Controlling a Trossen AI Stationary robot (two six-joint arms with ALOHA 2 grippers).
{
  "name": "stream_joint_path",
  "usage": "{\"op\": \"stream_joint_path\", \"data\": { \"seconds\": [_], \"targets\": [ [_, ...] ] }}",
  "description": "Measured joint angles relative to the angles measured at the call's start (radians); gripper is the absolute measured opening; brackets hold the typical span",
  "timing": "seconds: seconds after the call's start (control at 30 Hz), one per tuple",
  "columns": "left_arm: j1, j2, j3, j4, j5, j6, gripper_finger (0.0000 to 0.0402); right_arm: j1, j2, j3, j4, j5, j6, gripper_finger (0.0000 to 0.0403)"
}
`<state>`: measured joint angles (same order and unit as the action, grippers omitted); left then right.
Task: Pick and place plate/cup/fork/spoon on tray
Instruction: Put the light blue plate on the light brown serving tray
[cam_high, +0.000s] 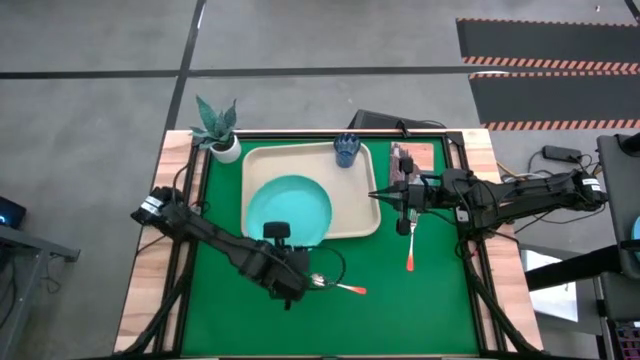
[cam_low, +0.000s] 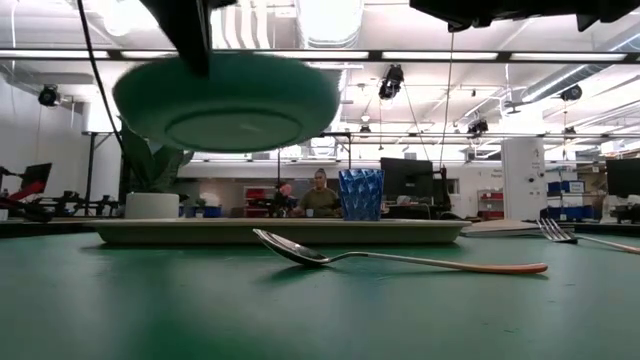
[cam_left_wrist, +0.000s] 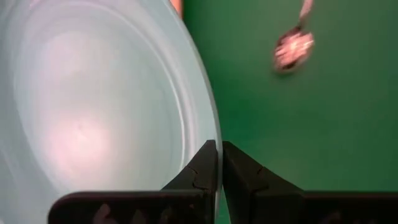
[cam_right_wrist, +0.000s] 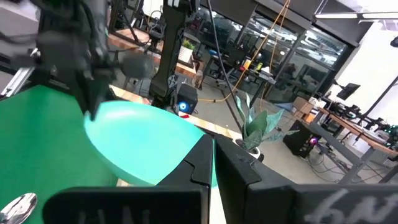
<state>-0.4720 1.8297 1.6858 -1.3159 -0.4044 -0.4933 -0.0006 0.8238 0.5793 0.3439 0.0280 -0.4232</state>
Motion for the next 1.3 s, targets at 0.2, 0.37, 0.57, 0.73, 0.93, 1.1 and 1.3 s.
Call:
{"op": "stream_joint_path", "data": {
  "seconds": [0.2, 0.37, 0.57, 0.73, 0.93, 1.1, 1.3],
  "targets": [
    [0.06, 0.0, -0.09, 0.011, -0.022, 0.059, 0.0, 0.0, -0.005, 0.0, -0.002, 0.0, 0.0, 0.0009],
    [0.099, 0.0, -0.163, 0.085, -0.023, 0.143, 0.0, 0.0, -0.005, 0.0, -0.003, 0.0, -0.005, 0.0009],
    [0.136, 0.0, -0.224, 0.095, -0.026, 0.171, 0.0, 0.0, -0.005, 0.0, -0.004, 0.0, -0.007, 0.0009],
    [0.154, 0.0, -0.253, 0.11, -0.037, 0.171, 0.0, 0.0, -0.005, 0.0, -0.004, 0.0, -0.008, 0.0009],
    [0.158, 0.0, -0.281, 0.117, -0.051, 0.171, 0.0, 0.0, -0.005, 0.0, -0.004, 0.0, -0.006, 0.0009],
    [0.159, 0.0, -0.306, 0.156, -0.05, 0.196, 0.0, 0.0, -0.005, 0.0, -0.003, 0.0, -0.004, 0.0009],
    [0.167, 0.0, -0.307, 0.168, -0.069, 0.213, 0.0, 0.0, -0.005, 0.0, -0.003, 0.0, -0.004, 0.0009]
  ]
}}
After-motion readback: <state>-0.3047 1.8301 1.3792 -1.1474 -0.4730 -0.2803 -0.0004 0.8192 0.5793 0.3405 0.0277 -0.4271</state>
